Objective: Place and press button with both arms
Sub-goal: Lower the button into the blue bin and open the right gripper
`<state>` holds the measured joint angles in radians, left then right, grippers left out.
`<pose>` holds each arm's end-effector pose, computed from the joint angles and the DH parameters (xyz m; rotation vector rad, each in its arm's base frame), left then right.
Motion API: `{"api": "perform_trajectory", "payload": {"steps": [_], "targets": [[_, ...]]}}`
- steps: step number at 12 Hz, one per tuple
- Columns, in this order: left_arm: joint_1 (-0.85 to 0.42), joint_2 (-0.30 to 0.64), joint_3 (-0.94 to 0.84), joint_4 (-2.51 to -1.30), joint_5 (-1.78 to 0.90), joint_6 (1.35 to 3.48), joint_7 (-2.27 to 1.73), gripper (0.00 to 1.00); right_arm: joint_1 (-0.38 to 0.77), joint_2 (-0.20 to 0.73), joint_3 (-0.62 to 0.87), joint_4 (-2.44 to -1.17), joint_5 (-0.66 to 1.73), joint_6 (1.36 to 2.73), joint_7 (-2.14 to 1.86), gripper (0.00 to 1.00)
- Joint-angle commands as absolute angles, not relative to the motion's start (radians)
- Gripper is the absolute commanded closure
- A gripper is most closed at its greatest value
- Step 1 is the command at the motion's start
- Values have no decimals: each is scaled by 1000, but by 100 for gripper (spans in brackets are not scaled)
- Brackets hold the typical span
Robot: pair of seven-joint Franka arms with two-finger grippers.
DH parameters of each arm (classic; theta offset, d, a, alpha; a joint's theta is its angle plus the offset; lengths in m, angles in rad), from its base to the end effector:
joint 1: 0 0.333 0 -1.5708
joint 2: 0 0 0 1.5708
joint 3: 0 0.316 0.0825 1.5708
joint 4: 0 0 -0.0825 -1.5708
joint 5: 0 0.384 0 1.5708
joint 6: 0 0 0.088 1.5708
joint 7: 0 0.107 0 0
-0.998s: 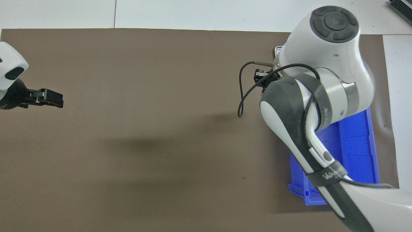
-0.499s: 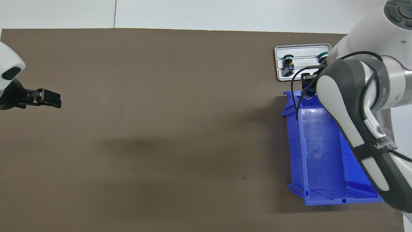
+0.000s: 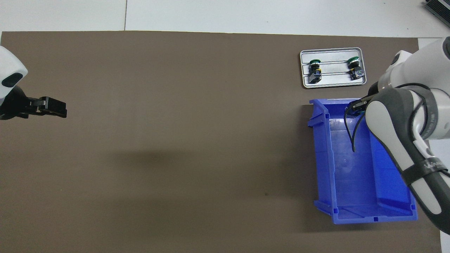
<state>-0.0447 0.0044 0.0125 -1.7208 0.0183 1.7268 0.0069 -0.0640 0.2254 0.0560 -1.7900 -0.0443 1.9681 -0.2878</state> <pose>0.5639 -0.0165 0.5643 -3.1228 0.0655 -0.0029 0.6160 -0.0098 0.4211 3.0856 0.4613 -0.0787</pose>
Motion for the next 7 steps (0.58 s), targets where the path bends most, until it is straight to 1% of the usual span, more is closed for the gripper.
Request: {"api": "perform_trajectory", "payload": {"steps": [1,3,5,6,7], "targets": [[-43,-23,14,-1750,11,1733,-2,0,-97,163,69,-1937,-23,2054,-405,100],[-43,-23,14,-1750,11,1733,-2,0,-100,161,69,-2005,-21,2150,-454,100],[-43,-23,14,-1750,11,1733,-2,0,-100,161,69,-2046,-21,2198,-471,100],[-43,-23,14,-1750,11,1733,-2,0,-100,161,69,-2046,-21,2203,-471,81],[-41,-23,14,-1749,11,1733,-2,0,-101,163,71,-2040,-21,2201,-469,46]]}}
